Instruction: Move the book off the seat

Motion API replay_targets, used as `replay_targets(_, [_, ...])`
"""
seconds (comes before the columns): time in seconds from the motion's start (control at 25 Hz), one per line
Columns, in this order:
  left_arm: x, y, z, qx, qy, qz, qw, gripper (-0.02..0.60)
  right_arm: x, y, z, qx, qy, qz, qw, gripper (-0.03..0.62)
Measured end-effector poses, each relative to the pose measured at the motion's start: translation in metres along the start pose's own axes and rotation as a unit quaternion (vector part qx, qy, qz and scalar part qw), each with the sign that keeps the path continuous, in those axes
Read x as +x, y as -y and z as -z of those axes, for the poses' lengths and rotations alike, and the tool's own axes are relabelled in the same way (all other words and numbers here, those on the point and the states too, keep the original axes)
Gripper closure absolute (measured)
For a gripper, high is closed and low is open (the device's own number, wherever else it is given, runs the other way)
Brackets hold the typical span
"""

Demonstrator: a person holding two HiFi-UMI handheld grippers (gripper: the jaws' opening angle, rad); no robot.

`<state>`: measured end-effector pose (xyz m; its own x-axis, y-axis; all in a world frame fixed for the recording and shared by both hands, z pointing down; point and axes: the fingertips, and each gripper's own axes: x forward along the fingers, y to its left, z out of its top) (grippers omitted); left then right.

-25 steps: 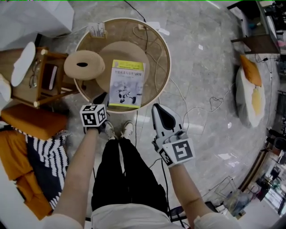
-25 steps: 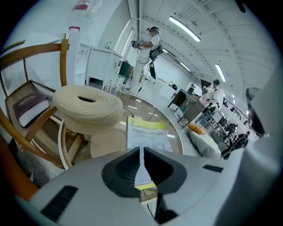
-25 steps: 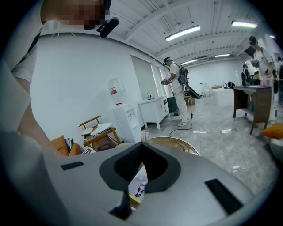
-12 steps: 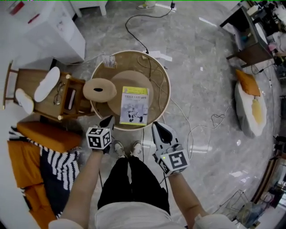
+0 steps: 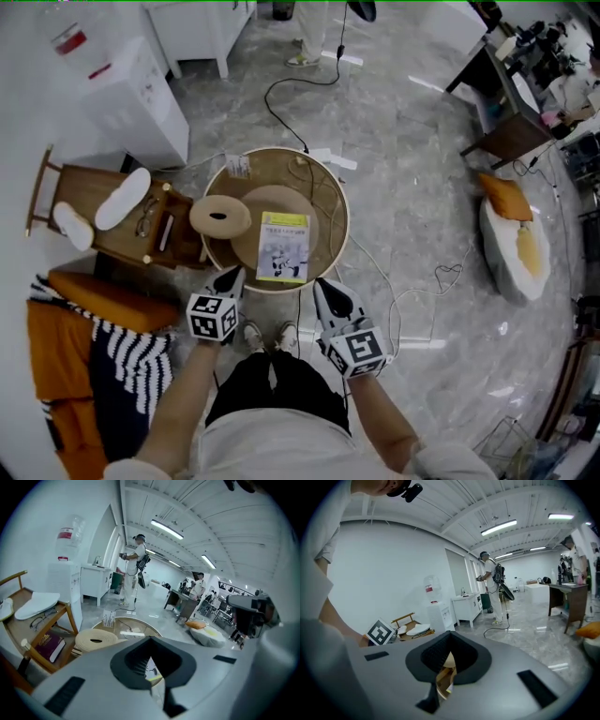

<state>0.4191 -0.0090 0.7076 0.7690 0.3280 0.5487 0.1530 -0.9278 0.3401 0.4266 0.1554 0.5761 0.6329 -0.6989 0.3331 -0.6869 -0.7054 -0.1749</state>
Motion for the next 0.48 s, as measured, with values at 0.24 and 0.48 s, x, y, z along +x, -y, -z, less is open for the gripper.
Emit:
replay_targets(0.24, [-0.039, 0.010, -0.045, 0.021, 0.049, -0.003, 0.9986, 0.565, -0.014, -0.009, -0.029, -0.010, 0.027, 0.003, 1.000, 0.572])
replay_targets(0.48, [-0.076, 0.024, -0.086, 0.042, 0.097, 0.005, 0.9944, 0.565, -0.033, -0.011, -0.057, -0.013, 0.059, 0.010, 0.998, 0.572])
